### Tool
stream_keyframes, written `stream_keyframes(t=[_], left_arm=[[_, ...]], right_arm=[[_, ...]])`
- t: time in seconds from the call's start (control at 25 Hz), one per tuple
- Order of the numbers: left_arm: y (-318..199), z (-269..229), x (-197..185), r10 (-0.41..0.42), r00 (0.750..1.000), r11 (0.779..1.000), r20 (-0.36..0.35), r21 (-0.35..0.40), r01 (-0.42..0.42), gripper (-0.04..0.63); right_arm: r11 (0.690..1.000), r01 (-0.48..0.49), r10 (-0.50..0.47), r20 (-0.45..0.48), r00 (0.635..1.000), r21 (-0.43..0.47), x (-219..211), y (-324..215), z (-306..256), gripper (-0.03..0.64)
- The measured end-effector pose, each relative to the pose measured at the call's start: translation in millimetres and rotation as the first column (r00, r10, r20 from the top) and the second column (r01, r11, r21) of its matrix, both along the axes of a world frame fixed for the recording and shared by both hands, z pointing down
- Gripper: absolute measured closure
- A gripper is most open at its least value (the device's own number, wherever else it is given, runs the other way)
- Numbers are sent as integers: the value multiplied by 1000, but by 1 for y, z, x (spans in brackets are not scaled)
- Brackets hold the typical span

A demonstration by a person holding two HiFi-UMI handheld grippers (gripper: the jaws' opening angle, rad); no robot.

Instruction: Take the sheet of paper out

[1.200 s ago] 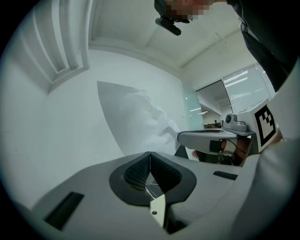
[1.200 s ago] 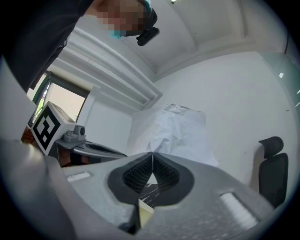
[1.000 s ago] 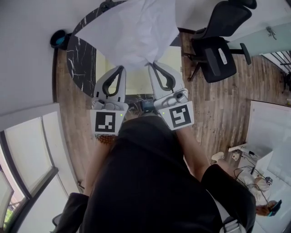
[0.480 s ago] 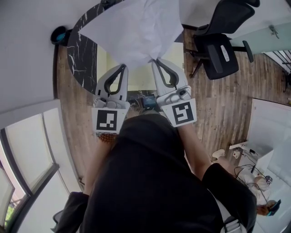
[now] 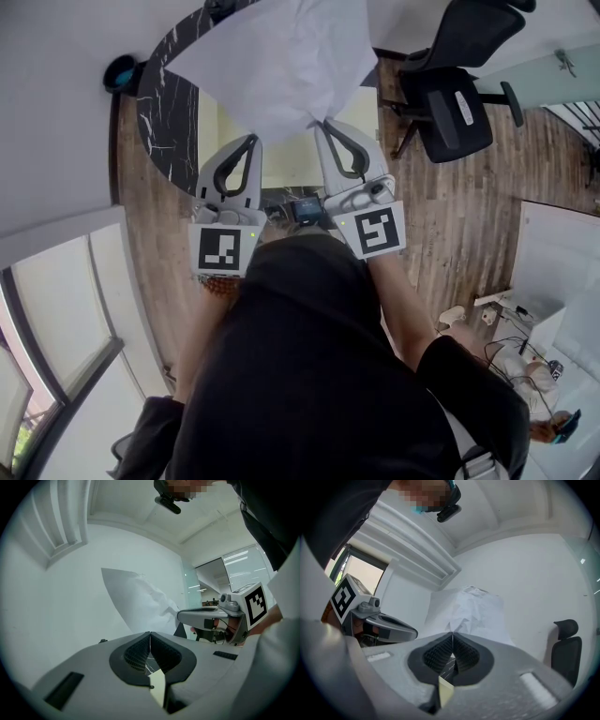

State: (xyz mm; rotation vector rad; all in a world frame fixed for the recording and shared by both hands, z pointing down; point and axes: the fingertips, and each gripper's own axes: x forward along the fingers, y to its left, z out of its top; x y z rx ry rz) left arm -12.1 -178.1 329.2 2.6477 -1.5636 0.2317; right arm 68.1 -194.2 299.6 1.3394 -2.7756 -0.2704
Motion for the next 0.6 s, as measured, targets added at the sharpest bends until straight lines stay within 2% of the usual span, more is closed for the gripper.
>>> stream_keyframes(t=[0.6], left_arm=[[-2,8,3,0,1000,1000,7,-20,0,598]], right_arm=[[1000,-11,11,-24,1000,-25,8,-9,14,620]])
